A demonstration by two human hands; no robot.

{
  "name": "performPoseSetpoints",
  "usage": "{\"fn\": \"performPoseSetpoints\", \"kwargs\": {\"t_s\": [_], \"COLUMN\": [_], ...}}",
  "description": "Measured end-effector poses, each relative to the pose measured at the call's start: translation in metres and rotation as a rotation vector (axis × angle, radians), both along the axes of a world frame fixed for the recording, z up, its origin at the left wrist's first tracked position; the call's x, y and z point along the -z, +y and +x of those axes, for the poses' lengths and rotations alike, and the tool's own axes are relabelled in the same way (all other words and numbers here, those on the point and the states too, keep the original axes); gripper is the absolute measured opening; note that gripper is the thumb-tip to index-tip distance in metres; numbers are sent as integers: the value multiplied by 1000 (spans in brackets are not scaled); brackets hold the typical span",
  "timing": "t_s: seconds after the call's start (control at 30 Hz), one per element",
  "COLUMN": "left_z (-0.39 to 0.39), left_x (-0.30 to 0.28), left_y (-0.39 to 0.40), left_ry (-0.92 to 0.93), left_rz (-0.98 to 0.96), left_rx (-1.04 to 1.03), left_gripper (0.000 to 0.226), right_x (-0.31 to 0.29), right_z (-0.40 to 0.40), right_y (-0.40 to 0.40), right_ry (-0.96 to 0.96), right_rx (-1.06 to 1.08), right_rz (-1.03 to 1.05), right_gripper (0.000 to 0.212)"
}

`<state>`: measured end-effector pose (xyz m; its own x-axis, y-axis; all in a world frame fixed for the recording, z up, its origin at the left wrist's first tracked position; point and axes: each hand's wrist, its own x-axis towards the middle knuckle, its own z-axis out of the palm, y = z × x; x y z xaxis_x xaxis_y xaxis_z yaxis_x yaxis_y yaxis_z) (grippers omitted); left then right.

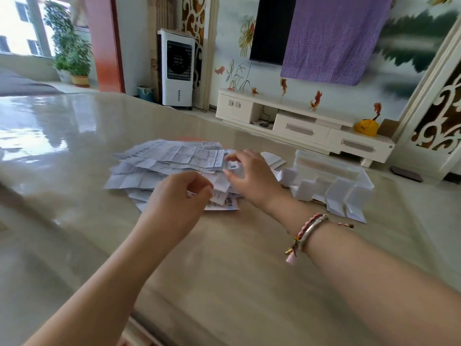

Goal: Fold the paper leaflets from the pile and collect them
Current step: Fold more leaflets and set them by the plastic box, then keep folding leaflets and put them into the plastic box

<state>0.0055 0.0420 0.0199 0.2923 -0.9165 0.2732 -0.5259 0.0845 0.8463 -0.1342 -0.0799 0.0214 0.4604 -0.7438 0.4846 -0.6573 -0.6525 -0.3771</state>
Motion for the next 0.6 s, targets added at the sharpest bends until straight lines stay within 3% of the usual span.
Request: {"fn": "performPoseSetpoints", "kwargs": {"t_s": [0.17,0.23,0.33,0.47,0.6], "left_z": [15,17,17,8,-7], "left_x": [2,3,5,5,6], "left_y": [5,5,4,3,-1], "left_ry": [-42,-58,-78,-51,12], "left_rz": [15,24,46,112,25], "left_rx": [-44,-55,-66,-79,-8], "left_gripper": [10,9,5,46,91], "right_x": [5,9,11,-3,-18], "right_z": [48,51,46,22,-16], "right_y": [-15,-16,-7,23,60], "right_ry": [309,389,310,166,-69], "right_rx": [82,114,52,-33,-98], "right_rz": [30,57,-133,-176,-20], "right_gripper": [60,56,36,16,8]}}
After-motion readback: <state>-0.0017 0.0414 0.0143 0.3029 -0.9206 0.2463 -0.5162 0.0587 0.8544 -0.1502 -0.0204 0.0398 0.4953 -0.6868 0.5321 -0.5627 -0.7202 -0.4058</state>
